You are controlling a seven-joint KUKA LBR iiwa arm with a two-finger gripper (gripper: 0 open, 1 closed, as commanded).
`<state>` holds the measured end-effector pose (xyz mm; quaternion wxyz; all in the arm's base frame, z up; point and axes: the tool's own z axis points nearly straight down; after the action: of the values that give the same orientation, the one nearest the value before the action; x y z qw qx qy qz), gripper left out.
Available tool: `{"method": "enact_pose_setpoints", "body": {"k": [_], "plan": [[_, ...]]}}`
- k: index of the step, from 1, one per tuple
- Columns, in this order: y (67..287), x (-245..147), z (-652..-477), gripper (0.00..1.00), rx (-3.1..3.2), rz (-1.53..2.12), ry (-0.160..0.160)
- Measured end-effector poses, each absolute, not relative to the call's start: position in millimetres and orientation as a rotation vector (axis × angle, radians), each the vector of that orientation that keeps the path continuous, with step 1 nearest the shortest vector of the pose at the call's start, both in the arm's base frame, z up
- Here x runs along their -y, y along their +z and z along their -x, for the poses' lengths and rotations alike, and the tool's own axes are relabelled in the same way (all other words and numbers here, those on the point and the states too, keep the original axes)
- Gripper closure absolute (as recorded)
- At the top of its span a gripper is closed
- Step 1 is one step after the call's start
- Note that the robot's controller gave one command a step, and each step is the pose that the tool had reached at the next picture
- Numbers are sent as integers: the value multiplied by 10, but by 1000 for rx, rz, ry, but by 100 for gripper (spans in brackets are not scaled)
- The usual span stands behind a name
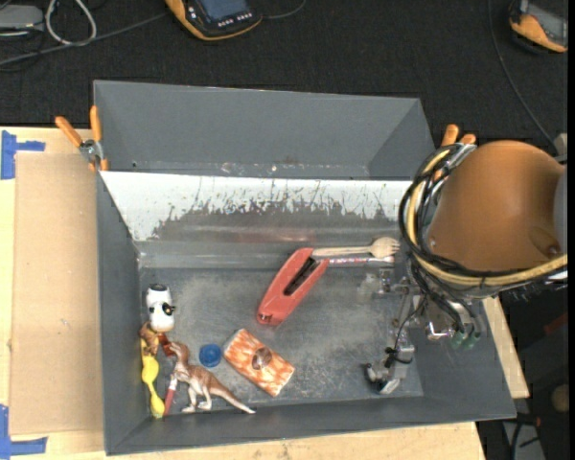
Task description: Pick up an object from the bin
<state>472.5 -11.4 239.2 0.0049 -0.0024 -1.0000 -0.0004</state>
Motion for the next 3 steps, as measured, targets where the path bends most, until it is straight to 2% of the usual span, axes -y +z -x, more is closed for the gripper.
{"method": "enact_pose_setpoints", "body": {"k": [1, 2, 3], "plan": [[2429, 111, -4741, 0, 3140, 6, -1], [1951, -568, -5026, 0, 3141, 13, -2], [1253, -475, -4799, 0, 3140, -198, 1]]}}
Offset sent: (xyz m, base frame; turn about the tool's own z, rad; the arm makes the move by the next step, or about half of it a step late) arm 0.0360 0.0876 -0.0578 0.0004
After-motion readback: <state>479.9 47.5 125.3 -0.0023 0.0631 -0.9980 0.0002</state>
